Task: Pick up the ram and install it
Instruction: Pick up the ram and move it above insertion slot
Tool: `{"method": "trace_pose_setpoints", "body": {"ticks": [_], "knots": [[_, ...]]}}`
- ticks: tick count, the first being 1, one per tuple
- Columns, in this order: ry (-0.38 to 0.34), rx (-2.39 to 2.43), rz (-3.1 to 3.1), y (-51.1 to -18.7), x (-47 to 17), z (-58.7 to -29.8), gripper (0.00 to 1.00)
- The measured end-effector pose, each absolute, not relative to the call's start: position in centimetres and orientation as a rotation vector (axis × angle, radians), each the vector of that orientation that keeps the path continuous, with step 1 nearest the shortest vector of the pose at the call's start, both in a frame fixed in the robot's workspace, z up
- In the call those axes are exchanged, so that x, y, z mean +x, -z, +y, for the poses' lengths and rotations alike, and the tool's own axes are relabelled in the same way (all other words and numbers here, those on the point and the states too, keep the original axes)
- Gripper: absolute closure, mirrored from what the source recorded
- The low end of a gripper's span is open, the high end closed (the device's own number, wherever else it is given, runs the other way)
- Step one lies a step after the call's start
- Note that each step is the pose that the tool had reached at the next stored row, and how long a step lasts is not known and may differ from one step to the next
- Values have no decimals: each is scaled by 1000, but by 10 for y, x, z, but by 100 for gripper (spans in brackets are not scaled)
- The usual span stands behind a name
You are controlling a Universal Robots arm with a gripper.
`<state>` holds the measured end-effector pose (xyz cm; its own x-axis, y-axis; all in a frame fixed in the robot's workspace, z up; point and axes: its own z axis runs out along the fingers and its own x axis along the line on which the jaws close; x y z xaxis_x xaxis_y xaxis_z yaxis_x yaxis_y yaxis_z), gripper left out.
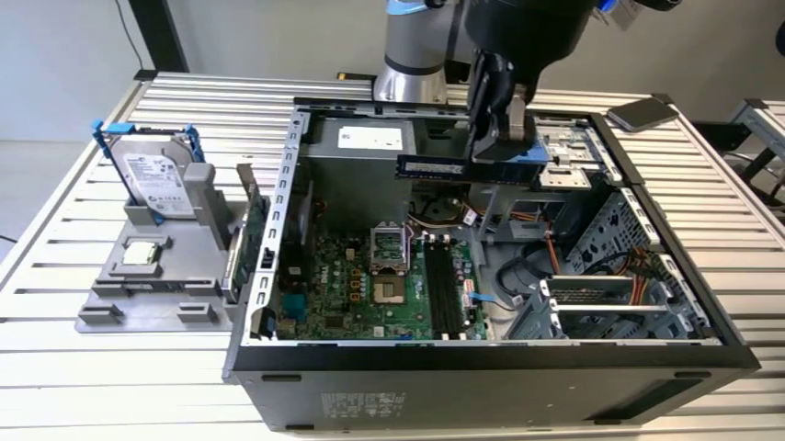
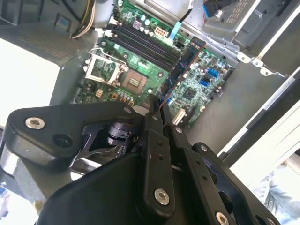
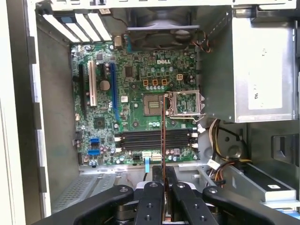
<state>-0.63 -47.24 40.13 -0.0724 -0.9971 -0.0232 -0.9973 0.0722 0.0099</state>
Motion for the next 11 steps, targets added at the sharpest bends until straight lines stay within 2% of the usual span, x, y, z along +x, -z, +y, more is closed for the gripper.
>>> {"method": "trace_pose_setpoints", "body": {"ticks": [11], "knots": [[-36, -2132, 2293, -401, -5, -462, 100]]}}
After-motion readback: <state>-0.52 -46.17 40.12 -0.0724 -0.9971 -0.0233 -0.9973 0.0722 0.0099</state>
